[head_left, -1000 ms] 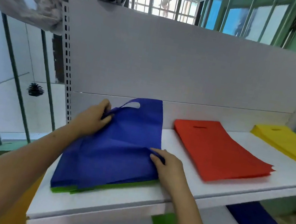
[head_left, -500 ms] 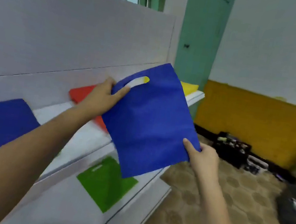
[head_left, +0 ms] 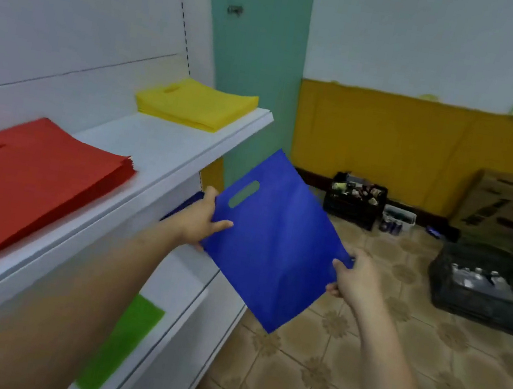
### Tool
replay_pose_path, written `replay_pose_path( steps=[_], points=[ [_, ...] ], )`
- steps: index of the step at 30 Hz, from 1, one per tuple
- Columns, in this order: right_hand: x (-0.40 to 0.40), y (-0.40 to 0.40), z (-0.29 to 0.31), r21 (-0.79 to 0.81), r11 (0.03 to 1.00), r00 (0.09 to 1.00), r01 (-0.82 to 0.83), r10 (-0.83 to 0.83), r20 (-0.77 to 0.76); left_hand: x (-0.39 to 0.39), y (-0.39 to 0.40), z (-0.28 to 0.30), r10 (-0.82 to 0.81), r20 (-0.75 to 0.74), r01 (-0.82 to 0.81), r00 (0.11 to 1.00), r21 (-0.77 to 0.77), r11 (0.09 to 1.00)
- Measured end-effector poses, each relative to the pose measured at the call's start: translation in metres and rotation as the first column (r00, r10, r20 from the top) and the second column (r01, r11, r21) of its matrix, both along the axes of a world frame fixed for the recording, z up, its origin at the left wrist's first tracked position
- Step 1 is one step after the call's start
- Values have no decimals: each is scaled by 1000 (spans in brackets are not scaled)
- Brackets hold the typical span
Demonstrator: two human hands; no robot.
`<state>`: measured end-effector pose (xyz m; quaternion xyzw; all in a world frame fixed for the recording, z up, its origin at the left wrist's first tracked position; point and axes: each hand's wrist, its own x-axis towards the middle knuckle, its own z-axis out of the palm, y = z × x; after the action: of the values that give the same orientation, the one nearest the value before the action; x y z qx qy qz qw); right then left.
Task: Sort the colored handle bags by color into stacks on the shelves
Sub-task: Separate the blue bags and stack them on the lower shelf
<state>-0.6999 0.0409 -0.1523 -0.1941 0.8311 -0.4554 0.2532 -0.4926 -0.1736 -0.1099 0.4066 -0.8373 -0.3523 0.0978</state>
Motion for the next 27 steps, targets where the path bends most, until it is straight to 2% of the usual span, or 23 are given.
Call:
replay_pose_path(
  steps=[4, 10, 16, 19, 21, 27],
  points=[
    [-52, -17, -18, 40, 999, 1000, -21, 21, -8, -42, -38, -45, 25, 58, -27, 998, 17, 1000],
    [-96, -70, -64, 165, 983, 996, -84, 76, 55, -63, -96, -114, 194, 40, -198, 980, 210, 957],
    [-120, -167, -110, 205, 964, 985, -170, 171, 16, -71, -170, -179, 339, -4, -298, 941, 471, 831],
    [-131, -227, -129, 242, 943, 973, -229, 231, 21, -71, -210, -207, 454, -22, -358, 891, 580, 731],
    [-136, -264, -144, 253, 925, 959, -284, 275, 69, -68, -233, -225, 520, 6, -413, 854, 616, 671],
    [-144, -333, -209, 256, 892, 927, -373, 368, 68, -66, -277, -281, 658, 92, -553, 748, 635, 539]
  ],
)
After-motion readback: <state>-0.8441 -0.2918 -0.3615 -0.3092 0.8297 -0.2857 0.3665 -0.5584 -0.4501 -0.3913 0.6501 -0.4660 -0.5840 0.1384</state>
